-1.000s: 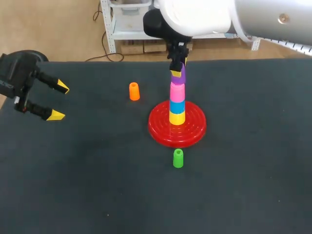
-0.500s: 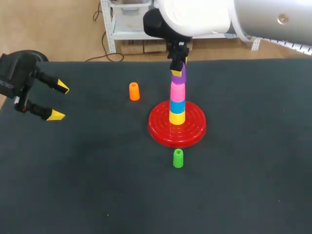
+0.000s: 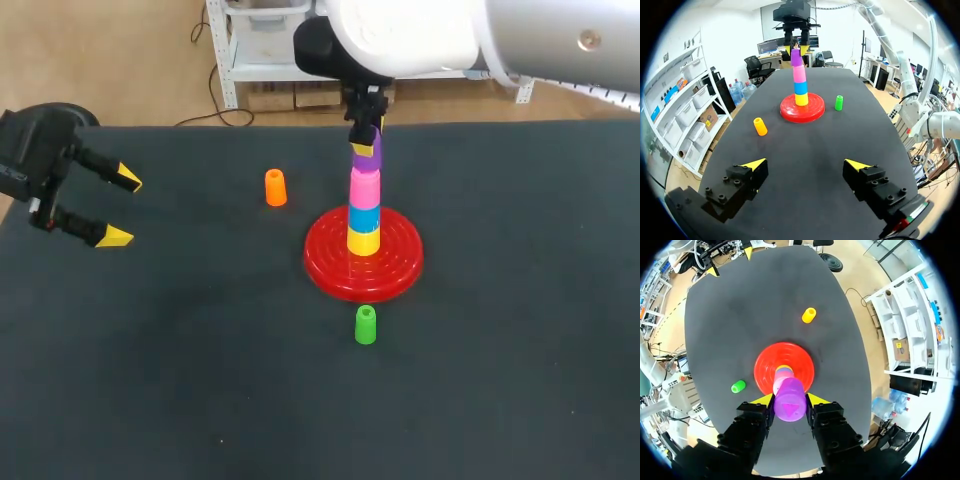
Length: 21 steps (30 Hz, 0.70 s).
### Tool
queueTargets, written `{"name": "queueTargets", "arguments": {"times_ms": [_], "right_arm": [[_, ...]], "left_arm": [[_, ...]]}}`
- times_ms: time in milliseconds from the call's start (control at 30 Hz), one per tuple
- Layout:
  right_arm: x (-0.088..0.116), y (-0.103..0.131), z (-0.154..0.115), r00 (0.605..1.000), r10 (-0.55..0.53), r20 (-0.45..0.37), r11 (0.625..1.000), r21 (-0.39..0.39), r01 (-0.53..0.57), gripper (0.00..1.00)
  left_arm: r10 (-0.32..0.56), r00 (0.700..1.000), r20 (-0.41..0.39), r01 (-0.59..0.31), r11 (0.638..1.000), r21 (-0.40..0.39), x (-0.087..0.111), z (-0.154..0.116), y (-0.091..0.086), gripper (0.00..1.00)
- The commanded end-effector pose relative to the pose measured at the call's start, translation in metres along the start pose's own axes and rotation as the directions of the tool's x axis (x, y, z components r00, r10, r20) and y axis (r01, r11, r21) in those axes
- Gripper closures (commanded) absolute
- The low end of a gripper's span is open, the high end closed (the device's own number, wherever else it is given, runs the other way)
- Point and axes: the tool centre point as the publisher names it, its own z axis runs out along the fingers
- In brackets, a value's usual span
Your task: Pick up and stack the cylinders on the red base in this order: pink,purple,orange,green
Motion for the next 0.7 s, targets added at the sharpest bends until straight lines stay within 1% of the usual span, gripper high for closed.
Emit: {"name": "queueTargets", "arguments": {"times_ms": [33, 400, 700], "right_arm": [[0.0022, -0.0008, 0.0027, 1.000, -0.004, 0.006, 1.000, -0.011, 0.004, 1.00], [0.0018, 0.0001, 0.0060, 1.000, -0.013, 0.023, 1.000, -0.015, 0.013, 1.00], [0.0008, 0.0026, 0.0003, 0.999, -0.028, 0.029, 1.000, 0.002, 0.028, 1.00]], "left_arm": [[0.002, 1.000, 0.002, -0.002, 1.000, -0.004, 0.0009, -0.0001, -0.0012, 0.00], [0.002, 1.000, 0.002, -0.002, 1.000, -0.004, 0.0009, -0.0001, -0.0012, 0.00], [0.002, 1.000, 0.002, -0.002, 1.000, -0.004, 0.0009, -0.0001, -0.0012, 0.00]]}}
